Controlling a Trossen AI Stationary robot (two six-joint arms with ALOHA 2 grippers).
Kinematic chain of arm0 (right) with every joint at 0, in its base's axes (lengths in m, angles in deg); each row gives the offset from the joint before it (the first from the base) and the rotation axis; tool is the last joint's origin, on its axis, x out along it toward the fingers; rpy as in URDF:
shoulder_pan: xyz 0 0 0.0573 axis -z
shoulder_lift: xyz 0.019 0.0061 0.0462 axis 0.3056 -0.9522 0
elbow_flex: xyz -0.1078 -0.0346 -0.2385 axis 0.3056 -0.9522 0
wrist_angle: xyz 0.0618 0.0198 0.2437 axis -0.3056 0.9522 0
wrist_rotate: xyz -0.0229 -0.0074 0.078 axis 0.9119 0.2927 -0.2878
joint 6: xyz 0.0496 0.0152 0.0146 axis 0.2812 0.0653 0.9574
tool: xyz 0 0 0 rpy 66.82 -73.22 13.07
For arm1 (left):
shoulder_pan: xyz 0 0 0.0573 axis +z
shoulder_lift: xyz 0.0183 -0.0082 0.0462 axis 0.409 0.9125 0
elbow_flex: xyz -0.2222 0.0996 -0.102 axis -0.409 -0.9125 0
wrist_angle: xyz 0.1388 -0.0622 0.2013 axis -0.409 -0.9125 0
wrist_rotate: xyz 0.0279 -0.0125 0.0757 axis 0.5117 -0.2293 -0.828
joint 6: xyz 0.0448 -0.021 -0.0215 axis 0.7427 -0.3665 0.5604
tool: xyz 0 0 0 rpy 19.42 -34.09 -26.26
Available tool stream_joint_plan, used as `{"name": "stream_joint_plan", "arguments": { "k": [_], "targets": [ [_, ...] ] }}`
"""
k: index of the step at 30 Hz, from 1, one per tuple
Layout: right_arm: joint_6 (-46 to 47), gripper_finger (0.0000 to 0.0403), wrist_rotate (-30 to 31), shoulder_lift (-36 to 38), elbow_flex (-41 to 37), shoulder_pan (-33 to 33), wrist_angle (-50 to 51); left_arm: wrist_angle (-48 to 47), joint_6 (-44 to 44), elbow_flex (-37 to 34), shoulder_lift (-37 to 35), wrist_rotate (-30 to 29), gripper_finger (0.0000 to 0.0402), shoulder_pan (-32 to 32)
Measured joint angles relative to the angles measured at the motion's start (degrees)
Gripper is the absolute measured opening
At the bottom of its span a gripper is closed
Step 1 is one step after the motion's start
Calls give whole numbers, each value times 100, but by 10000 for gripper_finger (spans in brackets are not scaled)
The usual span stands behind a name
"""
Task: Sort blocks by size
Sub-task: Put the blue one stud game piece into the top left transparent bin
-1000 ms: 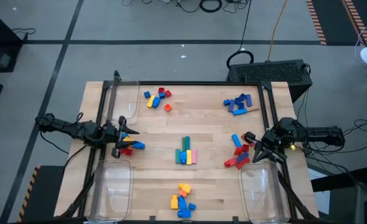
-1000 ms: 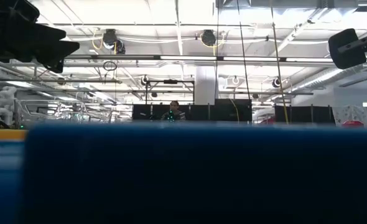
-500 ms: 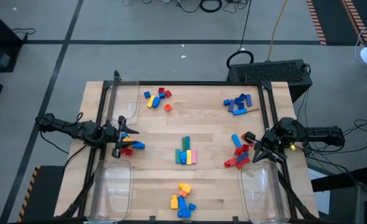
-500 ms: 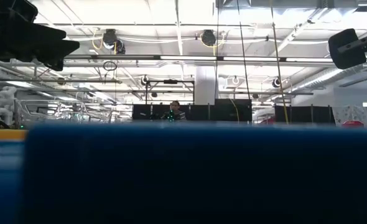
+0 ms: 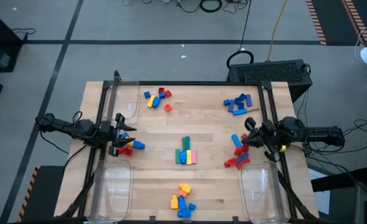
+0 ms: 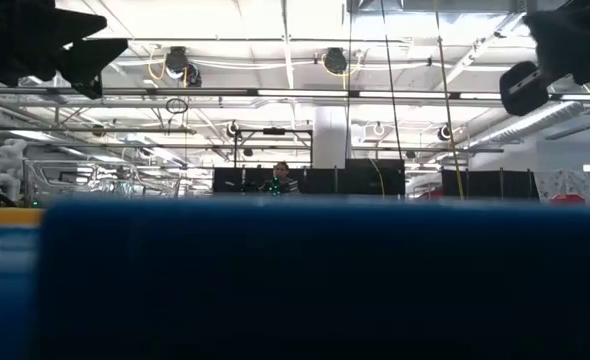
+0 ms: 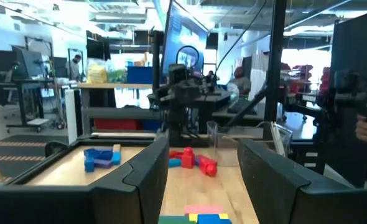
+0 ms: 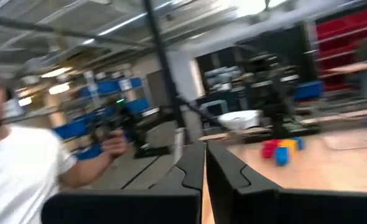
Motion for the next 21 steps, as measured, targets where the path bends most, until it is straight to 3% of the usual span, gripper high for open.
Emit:
{"name": "stream_joint_plan", "arguments": {
  "k": [8, 13, 17, 21],
  "targets": [
    [-923, 0, 1179, 0, 0, 0, 189, -17, -3, 2, 0, -47, 193, 0],
    [-1115, 0, 2524, -56, 0, 2, 232, -306, 200, 11, 6, -1155, 193, -1],
    [-1082, 0, 2671, -247, 0, 2, 446, -510, 358, 11, 11, -1955, 193, 59],
    [-804, 11, 2824, -667, 0, 2, 478, -510, 281, 11, 152, -2088, 193, 397]
  ]
}}
